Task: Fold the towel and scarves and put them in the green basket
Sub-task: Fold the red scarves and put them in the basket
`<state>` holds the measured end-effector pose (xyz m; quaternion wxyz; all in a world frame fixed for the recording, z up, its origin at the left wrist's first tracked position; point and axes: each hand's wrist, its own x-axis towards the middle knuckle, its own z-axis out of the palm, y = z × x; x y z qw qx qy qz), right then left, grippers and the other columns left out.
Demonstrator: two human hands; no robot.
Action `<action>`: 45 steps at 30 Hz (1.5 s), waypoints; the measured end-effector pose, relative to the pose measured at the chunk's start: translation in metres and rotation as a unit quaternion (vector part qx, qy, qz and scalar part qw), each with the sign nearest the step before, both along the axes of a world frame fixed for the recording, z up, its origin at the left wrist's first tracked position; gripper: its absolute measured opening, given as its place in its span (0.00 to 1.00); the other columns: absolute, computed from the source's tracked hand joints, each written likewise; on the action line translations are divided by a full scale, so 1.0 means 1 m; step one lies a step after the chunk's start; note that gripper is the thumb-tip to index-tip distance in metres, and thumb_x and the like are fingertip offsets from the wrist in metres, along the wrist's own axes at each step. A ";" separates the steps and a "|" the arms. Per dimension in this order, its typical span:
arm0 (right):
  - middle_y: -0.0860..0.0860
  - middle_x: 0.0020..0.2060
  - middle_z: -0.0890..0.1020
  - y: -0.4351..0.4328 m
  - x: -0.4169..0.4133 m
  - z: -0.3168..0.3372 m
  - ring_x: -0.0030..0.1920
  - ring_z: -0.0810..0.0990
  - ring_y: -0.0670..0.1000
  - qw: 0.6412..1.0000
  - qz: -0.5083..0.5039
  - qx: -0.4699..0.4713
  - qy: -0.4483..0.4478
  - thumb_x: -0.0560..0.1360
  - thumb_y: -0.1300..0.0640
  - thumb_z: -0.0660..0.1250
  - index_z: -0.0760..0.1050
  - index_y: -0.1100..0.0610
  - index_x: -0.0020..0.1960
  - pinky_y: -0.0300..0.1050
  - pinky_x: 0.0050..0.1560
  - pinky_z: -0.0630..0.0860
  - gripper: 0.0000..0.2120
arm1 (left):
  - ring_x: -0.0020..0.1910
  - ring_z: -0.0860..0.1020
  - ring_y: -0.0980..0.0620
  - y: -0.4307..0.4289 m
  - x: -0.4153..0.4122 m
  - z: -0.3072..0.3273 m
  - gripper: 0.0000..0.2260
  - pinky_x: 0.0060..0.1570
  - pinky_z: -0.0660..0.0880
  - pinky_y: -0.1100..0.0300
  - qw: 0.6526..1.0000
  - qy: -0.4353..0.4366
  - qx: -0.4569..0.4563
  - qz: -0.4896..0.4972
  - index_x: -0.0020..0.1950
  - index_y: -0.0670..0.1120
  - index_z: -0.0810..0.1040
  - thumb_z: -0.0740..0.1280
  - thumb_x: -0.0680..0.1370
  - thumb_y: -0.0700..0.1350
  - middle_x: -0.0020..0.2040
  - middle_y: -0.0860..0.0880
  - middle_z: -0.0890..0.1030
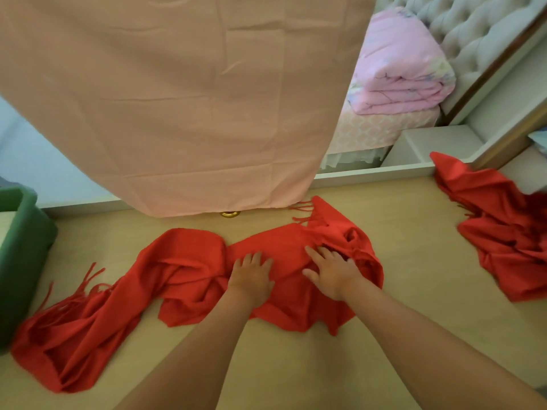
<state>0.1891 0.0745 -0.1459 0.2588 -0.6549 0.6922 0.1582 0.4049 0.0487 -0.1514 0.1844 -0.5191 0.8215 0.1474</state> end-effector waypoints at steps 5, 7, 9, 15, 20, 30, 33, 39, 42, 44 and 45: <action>0.53 0.79 0.54 0.005 -0.104 0.004 0.76 0.59 0.59 0.986 -0.072 0.029 0.146 0.79 0.32 0.44 0.50 0.42 0.80 0.68 0.70 0.56 0.32 | 0.79 0.45 0.42 0.000 -0.079 -0.007 0.31 0.75 0.48 0.40 0.998 0.033 -0.057 0.016 0.80 0.54 0.51 0.58 0.80 0.60 0.81 0.45 0.45; 0.58 0.79 0.55 0.007 -0.135 0.007 0.76 0.56 0.63 0.971 -0.089 0.040 0.219 0.80 0.34 0.46 0.53 0.47 0.80 0.69 0.72 0.52 0.32 | 0.79 0.47 0.43 0.003 -0.109 -0.009 0.31 0.76 0.46 0.41 0.996 0.062 -0.059 0.007 0.80 0.54 0.51 0.57 0.80 0.60 0.80 0.45 0.49; 0.61 0.78 0.54 0.009 -0.154 0.006 0.77 0.52 0.64 0.965 -0.084 0.007 0.250 0.81 0.38 0.50 0.57 0.52 0.79 0.67 0.74 0.51 0.31 | 0.79 0.49 0.45 0.007 -0.132 -0.013 0.30 0.76 0.43 0.43 0.993 0.101 -0.064 -0.018 0.80 0.55 0.51 0.56 0.80 0.60 0.80 0.47 0.52; 0.52 0.81 0.49 0.024 -0.131 -0.010 0.80 0.48 0.53 0.996 0.016 -0.073 -0.039 0.82 0.42 0.53 0.50 0.42 0.80 0.57 0.77 0.51 0.28 | 0.72 0.66 0.46 0.028 -0.159 -0.017 0.23 0.73 0.60 0.46 0.960 0.248 -0.131 -0.022 0.74 0.52 0.68 0.56 0.78 0.50 0.73 0.48 0.69; 0.50 0.80 0.41 0.026 -0.140 -0.019 0.80 0.42 0.53 0.999 -0.028 -0.023 0.020 0.81 0.37 0.48 0.46 0.41 0.80 0.68 0.74 0.47 0.29 | 0.73 0.66 0.43 0.025 -0.117 -0.016 0.28 0.70 0.63 0.43 0.964 0.163 -0.171 0.121 0.76 0.53 0.66 0.57 0.74 0.43 0.76 0.46 0.66; 0.52 0.66 0.74 0.025 -0.094 -0.009 0.66 0.71 0.56 0.979 -0.041 -0.174 -0.098 0.80 0.47 0.60 0.68 0.52 0.73 0.52 0.66 0.66 0.22 | 0.58 0.77 0.45 0.035 -0.073 -0.014 0.14 0.52 0.72 0.53 0.981 0.033 -0.097 0.166 0.63 0.53 0.75 0.62 0.78 0.46 0.57 0.49 0.78; 0.52 0.62 0.77 0.025 -0.084 -0.004 0.64 0.75 0.55 0.980 -0.065 -0.154 -0.112 0.79 0.48 0.65 0.71 0.50 0.71 0.51 0.65 0.69 0.22 | 0.52 0.77 0.42 0.042 -0.069 -0.005 0.07 0.48 0.72 0.51 0.969 0.067 -0.139 0.192 0.52 0.49 0.80 0.65 0.76 0.44 0.50 0.46 0.78; 0.49 0.42 0.79 0.045 -0.091 0.011 0.44 0.78 0.55 0.919 -0.078 -0.340 -0.181 0.78 0.54 0.68 0.83 0.48 0.58 0.51 0.48 0.73 0.10 | 0.43 0.73 0.39 0.054 -0.040 0.021 0.04 0.41 0.67 0.49 0.863 0.314 -0.255 0.301 0.46 0.43 0.71 0.58 0.78 0.35 0.43 0.42 0.74; 0.46 0.44 0.81 0.062 -0.093 0.022 0.45 0.75 0.50 0.890 -0.030 -0.403 -0.210 0.75 0.58 0.70 0.85 0.49 0.53 0.49 0.47 0.69 0.09 | 0.42 0.76 0.37 0.064 -0.023 0.040 0.05 0.39 0.63 0.53 0.796 0.402 -0.233 0.389 0.52 0.44 0.68 0.55 0.81 0.36 0.41 0.43 0.75; 0.46 0.43 0.82 0.078 -0.092 0.031 0.45 0.76 0.51 0.895 -0.016 -0.390 -0.218 0.71 0.57 0.67 0.85 0.50 0.47 0.50 0.48 0.70 0.09 | 0.43 0.77 0.36 0.075 -0.007 0.048 0.07 0.39 0.66 0.51 0.806 0.379 -0.252 0.379 0.54 0.43 0.70 0.55 0.80 0.36 0.41 0.41 0.77; 0.46 0.41 0.82 0.086 -0.091 0.035 0.44 0.78 0.51 0.903 -0.012 -0.373 -0.214 0.68 0.57 0.65 0.84 0.50 0.43 0.51 0.49 0.72 0.10 | 0.44 0.78 0.36 0.081 0.002 0.051 0.07 0.39 0.68 0.49 0.831 0.340 -0.260 0.356 0.54 0.44 0.72 0.57 0.79 0.37 0.42 0.40 0.80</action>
